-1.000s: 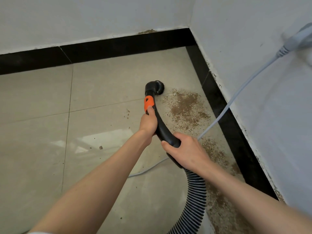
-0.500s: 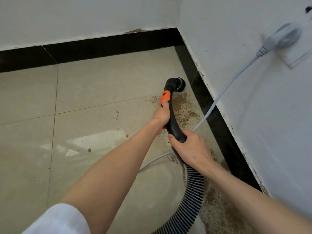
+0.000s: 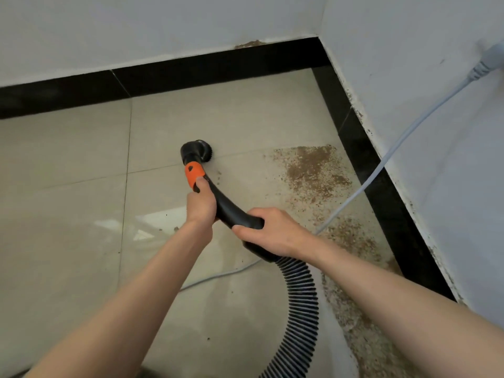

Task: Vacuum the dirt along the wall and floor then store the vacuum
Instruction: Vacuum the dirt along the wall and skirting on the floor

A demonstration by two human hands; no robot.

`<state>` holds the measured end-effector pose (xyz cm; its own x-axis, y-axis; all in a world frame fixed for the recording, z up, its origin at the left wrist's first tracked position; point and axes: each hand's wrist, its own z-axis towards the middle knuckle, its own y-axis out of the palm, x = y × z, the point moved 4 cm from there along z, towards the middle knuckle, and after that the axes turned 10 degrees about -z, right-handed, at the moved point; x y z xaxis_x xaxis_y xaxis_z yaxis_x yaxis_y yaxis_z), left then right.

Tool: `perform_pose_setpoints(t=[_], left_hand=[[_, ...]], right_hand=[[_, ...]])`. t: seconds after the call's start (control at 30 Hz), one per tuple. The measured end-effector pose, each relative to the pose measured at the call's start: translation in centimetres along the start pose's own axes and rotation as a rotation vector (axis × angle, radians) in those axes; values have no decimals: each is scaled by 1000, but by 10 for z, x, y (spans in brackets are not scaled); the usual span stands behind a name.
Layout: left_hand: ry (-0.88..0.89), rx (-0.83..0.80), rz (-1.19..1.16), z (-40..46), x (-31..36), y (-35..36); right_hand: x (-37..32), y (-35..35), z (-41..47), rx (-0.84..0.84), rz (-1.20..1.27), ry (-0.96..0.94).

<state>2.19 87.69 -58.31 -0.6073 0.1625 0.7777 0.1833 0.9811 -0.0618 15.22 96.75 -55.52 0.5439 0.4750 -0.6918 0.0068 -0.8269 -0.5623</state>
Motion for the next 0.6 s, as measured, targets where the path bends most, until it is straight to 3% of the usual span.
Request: perform_pose_setpoints(t=[0.17, 0.6], left_hand=[[-20, -12, 12, -1, -6, -2], [-51, -314, 182, -38, -39, 71]], right_hand=[[2, 0, -7, -16, 34, -7], [50, -13, -71, 202, 7, 158]])
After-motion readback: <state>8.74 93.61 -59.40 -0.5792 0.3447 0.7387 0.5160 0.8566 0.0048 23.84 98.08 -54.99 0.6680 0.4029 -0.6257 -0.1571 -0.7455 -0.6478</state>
